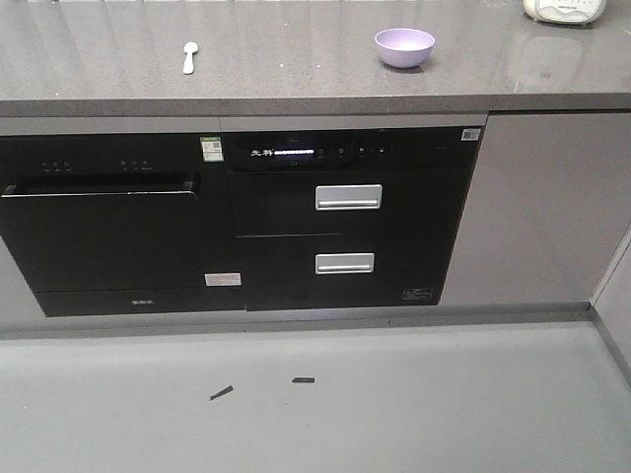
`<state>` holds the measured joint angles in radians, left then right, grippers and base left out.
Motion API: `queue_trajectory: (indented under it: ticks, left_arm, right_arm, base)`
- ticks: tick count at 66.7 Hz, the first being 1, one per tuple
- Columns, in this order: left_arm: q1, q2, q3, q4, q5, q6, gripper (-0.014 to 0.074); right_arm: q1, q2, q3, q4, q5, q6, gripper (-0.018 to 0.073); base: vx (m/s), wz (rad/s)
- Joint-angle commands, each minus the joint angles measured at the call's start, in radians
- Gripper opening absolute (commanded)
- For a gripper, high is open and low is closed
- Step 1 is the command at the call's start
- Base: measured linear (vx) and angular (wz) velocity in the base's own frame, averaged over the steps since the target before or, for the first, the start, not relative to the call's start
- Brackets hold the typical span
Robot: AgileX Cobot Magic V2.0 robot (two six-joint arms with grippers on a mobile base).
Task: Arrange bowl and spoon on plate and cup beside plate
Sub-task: 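Continue driving closer to the counter with the spoon and bowl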
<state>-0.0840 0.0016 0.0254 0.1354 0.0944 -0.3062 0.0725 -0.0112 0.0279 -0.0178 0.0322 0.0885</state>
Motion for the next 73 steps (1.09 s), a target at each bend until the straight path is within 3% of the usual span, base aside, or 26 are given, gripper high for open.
queue_trajectory:
  ticks: [1,73]
  left_arm:
    - [0.003,0.018,-0.007,0.0,-0.076,-0.011,-0.0006]
    - [0.003,0.018,-0.007,0.0,-0.076,-0.011,-0.0006]
  right_arm:
    - [-0.001,-0.01,0.003,-0.005,-0.075,-0.006,-0.0003]
    - [-0.001,-0.01,0.003,-0.005,-0.075,-0.006,-0.0003]
  base:
    - [0.12,-0.01]
    - [0.12,-0.01]
